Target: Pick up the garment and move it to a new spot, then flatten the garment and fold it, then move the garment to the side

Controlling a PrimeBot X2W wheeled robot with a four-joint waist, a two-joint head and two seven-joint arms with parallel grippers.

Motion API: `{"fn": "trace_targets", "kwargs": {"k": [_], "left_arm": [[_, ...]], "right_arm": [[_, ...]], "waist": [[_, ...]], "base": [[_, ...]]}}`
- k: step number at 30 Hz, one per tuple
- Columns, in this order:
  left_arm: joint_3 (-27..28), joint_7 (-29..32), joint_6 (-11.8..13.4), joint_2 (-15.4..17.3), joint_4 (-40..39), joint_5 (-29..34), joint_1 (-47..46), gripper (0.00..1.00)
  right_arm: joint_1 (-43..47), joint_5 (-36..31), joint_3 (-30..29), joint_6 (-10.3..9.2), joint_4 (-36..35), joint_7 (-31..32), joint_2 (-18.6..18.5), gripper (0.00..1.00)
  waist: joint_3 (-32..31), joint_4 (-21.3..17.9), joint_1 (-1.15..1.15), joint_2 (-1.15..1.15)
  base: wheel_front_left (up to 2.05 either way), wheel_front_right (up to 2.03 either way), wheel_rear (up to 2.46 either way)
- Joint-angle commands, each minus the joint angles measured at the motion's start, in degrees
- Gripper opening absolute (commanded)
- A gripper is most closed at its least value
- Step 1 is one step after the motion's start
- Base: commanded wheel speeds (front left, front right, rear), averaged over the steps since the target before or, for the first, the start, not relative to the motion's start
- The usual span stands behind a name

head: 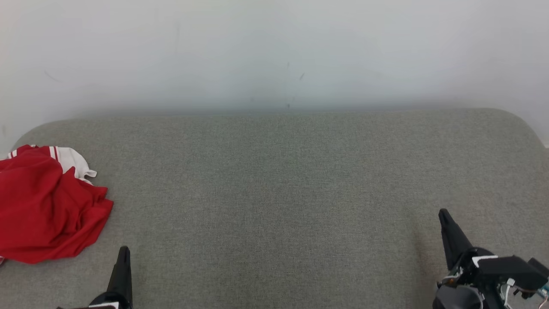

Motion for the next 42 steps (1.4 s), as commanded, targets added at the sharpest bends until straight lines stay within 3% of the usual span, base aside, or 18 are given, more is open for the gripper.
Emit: {"fn": "trace_targets", "kwargs": {"k": [1, 11, 25, 42], "left_arm": [[-0.04, -0.06, 0.01, -0.08, 0.57, 0.0, 0.38, 1.0], [-0.36, -1.69, 0.02, -0.18, 0.72, 1.13, 1.05, 1.0], [-0.28, -4.35, 3.17, -0.12, -3.02, 13.18, 1.5, 1.0], [-2.64, -7.1, 8.04, 0.02, -5.26, 37.5, 2.84, 1.0]], "right_arm": [[0.36, -0.01, 0.06, 0.0, 0.53, -0.04, 0.1, 1.0], [1.91, -2.17, 2.01, -0.01, 0.07, -2.9, 0.18, 1.0], [2.76, -18.23, 5.08, -0.02, -2.77, -7.55, 0.09, 1.0], [3.9, -38.75, 7.71, -0.04, -4.42, -12.32, 0.0, 1.0]], "waist": [[0.0, 0.0, 0.0, 0.0], [0.01, 0.07, 0.0, 0.0], [0.15, 0.13, 0.0, 0.0], [0.01, 0.25, 0.0, 0.0]], "base": [[0.0, 0.0, 0.0], [0.0, 0.0, 0.0], [0.0, 0.0, 0.0], [0.0, 0.0, 0.0]]}}
